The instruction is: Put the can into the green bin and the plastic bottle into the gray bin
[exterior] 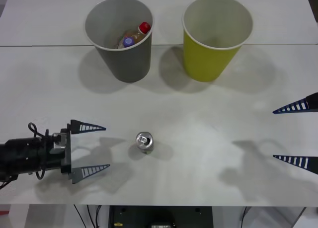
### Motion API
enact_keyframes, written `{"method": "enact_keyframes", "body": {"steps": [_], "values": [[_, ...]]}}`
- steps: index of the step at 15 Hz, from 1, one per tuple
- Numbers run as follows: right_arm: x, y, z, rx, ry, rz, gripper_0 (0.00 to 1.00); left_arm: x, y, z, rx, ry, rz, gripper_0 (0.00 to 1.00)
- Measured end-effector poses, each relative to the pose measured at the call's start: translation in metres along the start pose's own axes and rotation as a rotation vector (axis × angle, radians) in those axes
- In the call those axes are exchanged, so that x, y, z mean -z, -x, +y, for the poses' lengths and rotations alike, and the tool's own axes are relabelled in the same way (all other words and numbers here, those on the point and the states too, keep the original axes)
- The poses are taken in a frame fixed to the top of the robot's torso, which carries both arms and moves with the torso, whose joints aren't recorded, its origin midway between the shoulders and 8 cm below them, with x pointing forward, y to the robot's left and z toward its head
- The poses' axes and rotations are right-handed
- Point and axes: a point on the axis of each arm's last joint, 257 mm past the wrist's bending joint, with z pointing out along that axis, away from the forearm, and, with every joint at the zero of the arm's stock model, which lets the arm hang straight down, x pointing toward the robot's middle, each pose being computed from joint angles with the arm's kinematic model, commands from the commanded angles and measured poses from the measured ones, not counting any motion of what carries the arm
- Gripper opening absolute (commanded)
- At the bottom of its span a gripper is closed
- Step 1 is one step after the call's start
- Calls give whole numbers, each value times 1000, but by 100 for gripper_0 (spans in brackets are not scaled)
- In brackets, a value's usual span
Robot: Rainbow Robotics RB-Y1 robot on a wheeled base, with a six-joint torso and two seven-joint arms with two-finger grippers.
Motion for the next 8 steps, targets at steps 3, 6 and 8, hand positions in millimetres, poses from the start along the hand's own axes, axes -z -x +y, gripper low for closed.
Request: {"method": "enact_keyframes", "body": {"steps": [3, 6, 8], "values": [[0, 0, 0, 0, 0, 0, 100, -25, -1, -3, 32, 25, -52, 100], [0, 0, 0, 0, 0, 0, 100, -49, 4, -7, 22, 41, -93, 100], [0, 0, 0, 0, 0, 0, 100, -66, 6, -9, 25, 51, -105, 100]]}}
